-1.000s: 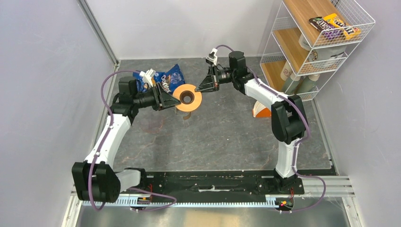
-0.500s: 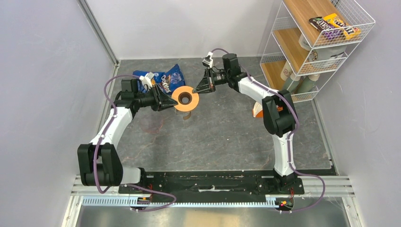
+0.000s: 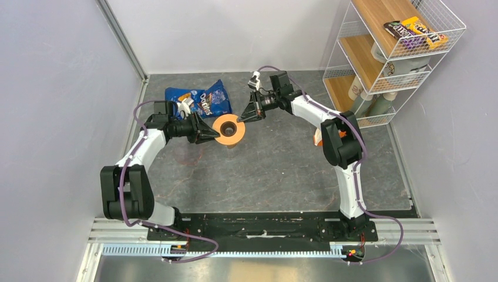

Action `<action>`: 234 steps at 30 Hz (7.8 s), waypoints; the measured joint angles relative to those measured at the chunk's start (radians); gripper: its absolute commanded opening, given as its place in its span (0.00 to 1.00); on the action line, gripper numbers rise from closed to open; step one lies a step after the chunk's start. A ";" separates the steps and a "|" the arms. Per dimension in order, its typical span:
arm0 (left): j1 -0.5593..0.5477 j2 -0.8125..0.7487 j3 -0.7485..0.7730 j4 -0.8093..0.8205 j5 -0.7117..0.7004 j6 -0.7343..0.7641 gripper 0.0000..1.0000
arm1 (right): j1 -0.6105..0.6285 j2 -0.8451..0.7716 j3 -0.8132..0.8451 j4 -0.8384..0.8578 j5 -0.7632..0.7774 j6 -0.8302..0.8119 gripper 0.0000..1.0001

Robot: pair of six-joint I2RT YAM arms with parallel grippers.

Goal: Place the coffee filter in the dripper

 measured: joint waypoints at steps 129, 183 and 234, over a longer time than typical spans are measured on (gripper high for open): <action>0.319 -0.099 0.362 -0.530 -0.216 0.621 0.80 | -0.119 -0.172 0.073 -0.538 0.234 -0.399 0.97; 0.267 -0.002 0.693 -0.852 -0.440 0.637 0.02 | -0.111 -0.423 0.053 -0.640 0.356 -0.533 0.97; -0.253 0.288 0.849 -0.790 -0.572 0.301 0.02 | -0.058 -0.491 0.080 -0.678 0.629 -0.726 0.97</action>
